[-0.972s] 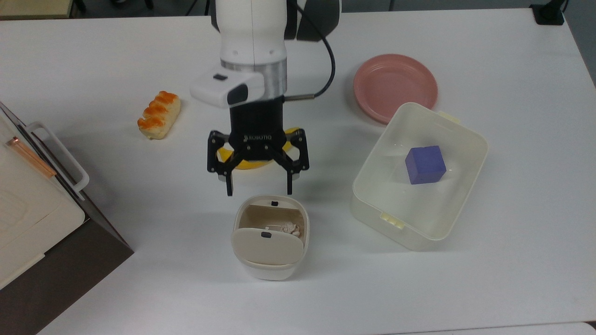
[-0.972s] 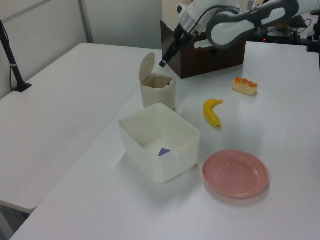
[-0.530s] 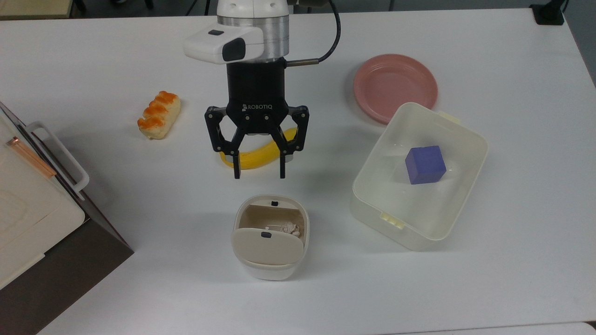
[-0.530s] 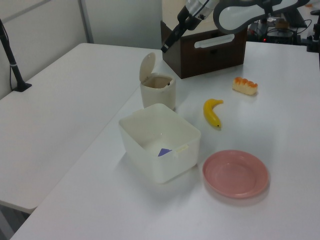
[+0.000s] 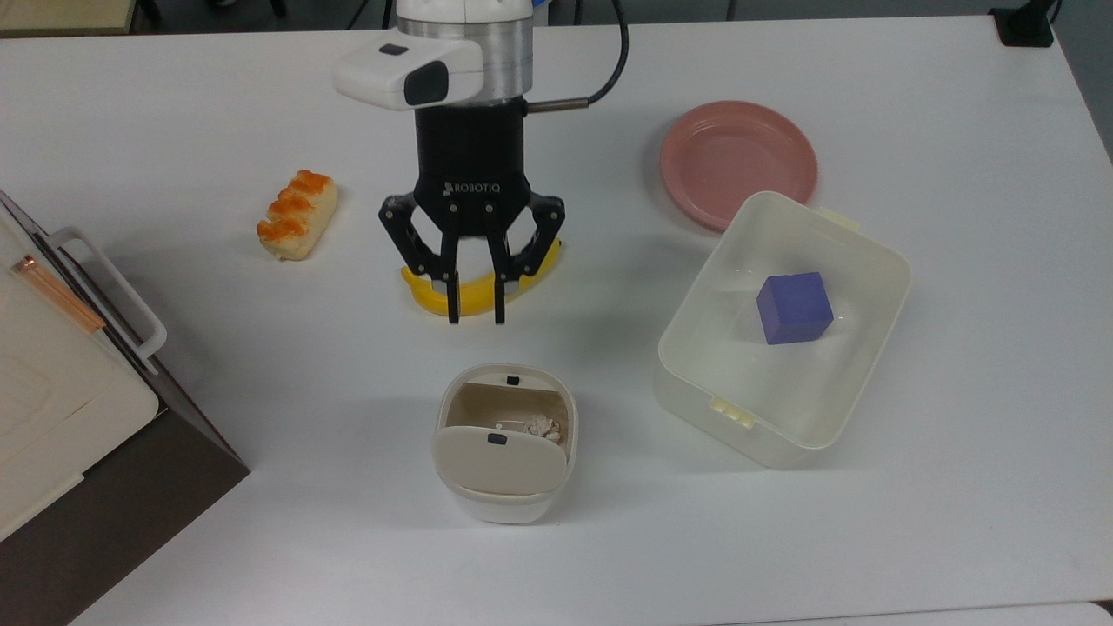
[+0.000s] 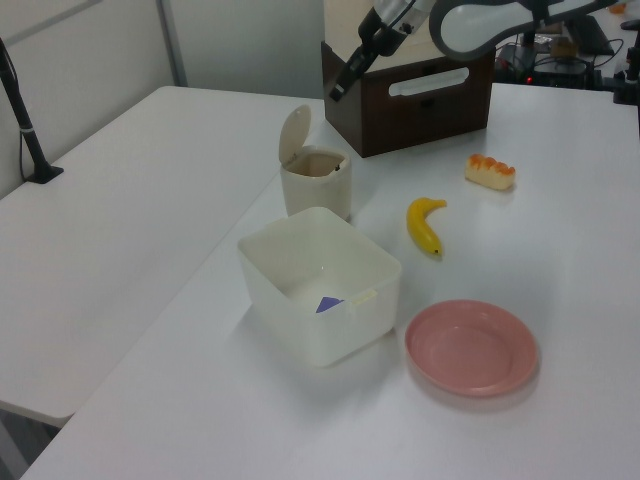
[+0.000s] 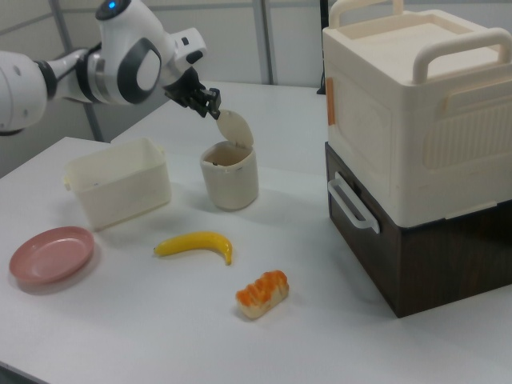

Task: Grab it up and put it in the trash

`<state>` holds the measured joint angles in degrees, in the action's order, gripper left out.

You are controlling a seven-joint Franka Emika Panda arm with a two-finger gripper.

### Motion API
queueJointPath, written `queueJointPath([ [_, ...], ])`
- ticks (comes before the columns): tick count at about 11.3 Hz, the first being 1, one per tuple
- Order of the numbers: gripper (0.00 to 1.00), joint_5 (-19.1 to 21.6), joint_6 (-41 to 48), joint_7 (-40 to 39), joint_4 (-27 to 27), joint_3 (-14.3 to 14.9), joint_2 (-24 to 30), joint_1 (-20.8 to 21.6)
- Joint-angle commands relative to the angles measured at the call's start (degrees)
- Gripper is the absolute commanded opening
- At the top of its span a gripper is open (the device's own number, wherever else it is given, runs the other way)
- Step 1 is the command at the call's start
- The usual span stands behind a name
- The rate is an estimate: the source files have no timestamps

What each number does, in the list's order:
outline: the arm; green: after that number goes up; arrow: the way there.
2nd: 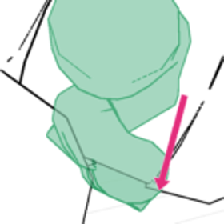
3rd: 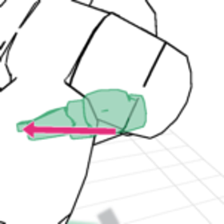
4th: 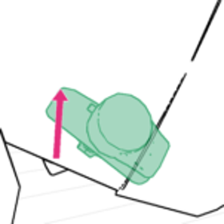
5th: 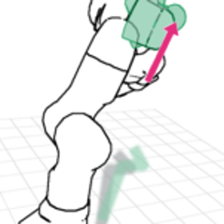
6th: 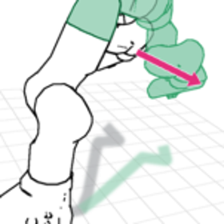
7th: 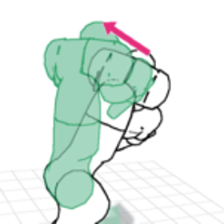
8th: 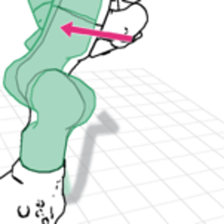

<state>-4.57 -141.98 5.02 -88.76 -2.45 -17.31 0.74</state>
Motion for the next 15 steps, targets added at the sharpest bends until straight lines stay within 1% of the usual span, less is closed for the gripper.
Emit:
queueJointPath([
  [1, 0.82, 1.2, 18.2, 0.3, -2.0, 0.3, 8.5, -1.0],
  [2, 1.00, 1.8, 23.5, 0.3, -1.7, 0.7, 10.1, -1.1],
  [6, 1.00, 1.8, 38.3, 0.0, -0.5, 0.8, 14.0, -2.8],
  [7, 1.00, 1.9, 40.4, 0.3, -0.5, 0.8, 14.9, -2.9],
  [8, 1.00, 2.1, 41.9, 0.5, -0.4, 0.7, 15.3, -3.9],
  [10, 1.00, 5.1, 43.9, 0.5, -0.4, 0.6, 15.7, -5.4],
  [11, 1.00, 5.6, 44.1, 0.7, -0.4, 0.4, 15.7, -5.5],
  [13, 1.00, 5.6, 46.9, 0.8, 0.3, 0.0, 15.8, -5.5],
  [15, 1.00, 5.7, 47.7, 0.8, 0.8, -0.1, 15.7, -5.5],
])
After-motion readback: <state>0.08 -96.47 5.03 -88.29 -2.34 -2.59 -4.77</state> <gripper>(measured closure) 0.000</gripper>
